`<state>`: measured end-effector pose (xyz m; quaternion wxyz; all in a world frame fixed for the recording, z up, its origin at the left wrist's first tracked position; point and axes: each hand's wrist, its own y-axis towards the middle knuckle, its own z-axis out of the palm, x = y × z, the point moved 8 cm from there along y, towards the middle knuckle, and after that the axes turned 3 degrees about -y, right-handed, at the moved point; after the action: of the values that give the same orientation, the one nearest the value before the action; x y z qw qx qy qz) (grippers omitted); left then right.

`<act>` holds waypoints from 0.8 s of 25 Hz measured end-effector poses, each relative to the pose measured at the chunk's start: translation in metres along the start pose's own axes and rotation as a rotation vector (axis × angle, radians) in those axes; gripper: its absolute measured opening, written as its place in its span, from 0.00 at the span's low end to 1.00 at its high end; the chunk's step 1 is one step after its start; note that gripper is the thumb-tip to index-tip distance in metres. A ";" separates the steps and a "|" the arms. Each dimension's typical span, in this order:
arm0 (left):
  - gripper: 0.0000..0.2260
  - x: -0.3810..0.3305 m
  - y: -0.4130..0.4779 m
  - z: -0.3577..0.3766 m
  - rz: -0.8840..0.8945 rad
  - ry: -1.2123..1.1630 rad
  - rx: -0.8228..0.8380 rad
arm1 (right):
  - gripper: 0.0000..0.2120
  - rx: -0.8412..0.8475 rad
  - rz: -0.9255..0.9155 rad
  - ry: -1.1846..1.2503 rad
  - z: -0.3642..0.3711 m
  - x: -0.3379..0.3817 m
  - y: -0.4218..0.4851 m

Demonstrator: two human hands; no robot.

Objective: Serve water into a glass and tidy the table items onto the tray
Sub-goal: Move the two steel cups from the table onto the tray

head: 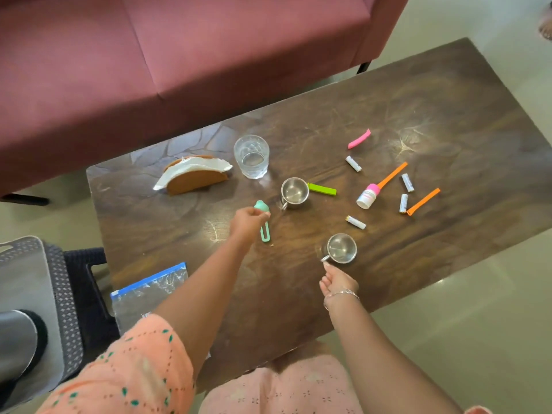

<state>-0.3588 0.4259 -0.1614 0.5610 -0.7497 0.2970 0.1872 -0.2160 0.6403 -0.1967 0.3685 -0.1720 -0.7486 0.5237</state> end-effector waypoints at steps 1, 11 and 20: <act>0.05 0.001 0.007 0.009 -0.038 -0.026 0.014 | 0.16 -0.014 0.028 0.046 0.006 -0.001 0.000; 0.05 -0.006 0.039 0.063 -0.181 -0.188 0.062 | 0.12 -0.156 0.020 0.208 0.023 -0.006 0.018; 0.10 0.000 0.051 0.071 -0.205 -0.194 0.095 | 0.03 -0.144 -0.151 0.166 0.011 0.015 0.020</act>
<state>-0.3887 0.4832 -0.2202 0.6380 -0.7271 0.1718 0.1864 -0.2365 0.6502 -0.2114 0.4543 -0.1838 -0.7619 0.4235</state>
